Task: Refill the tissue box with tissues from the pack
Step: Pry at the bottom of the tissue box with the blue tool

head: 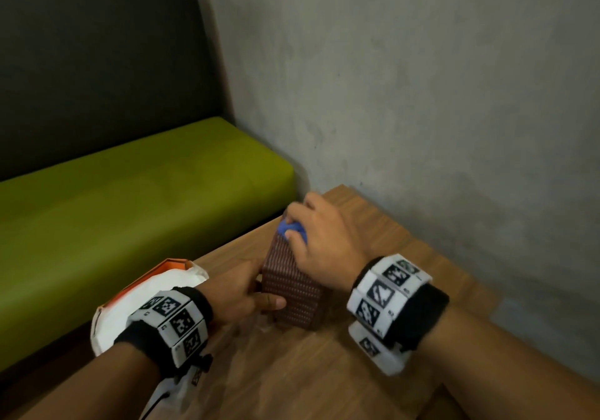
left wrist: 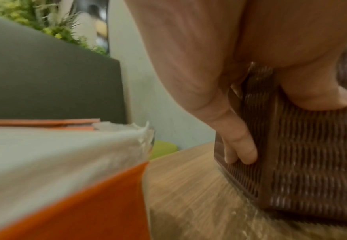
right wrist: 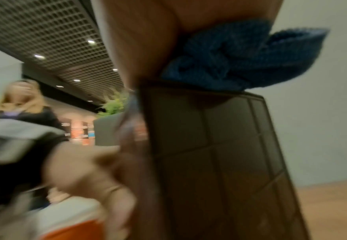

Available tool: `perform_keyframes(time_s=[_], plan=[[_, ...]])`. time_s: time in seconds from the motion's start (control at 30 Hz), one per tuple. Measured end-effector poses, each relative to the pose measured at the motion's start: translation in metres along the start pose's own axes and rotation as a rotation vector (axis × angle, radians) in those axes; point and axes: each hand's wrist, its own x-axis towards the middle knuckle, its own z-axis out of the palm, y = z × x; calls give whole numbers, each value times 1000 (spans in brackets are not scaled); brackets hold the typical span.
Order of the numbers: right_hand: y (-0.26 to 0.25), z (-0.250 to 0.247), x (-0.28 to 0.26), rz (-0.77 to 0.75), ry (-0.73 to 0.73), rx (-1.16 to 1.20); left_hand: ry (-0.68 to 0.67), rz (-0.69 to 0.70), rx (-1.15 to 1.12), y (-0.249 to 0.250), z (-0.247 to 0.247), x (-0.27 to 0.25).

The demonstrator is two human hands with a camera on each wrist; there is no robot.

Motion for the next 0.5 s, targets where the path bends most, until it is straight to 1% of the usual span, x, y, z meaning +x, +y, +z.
perform_keyframes(time_s=[0.07,0.13,0.17,0.2,0.27,0.3,0.33,0.37,0.47,0.5], plan=[[-11,-2,-17,-103,-47,41,6,-14,-22,-2,0,-2],[-8,-5,-21,-138,-59,57,6,-9,-8,-1,1,-3],[-1,-5,-16,-112,-40,49,2,-4,2,1,1,-2],[9,-5,-8,-47,-7,21,-6,0,16,4,1,-1],[27,-7,12,168,49,-84,-31,8,63,9,0,2],[30,-6,18,241,57,-120,-31,8,81,10,-1,4],[27,-3,19,246,62,-130,-24,2,89,10,-2,5],[18,0,16,197,63,-124,-13,-5,91,8,-4,5],[-10,4,-14,-34,20,-41,35,-22,95,2,-8,2],[-9,3,-19,-66,11,-8,34,-23,89,1,-8,2]])
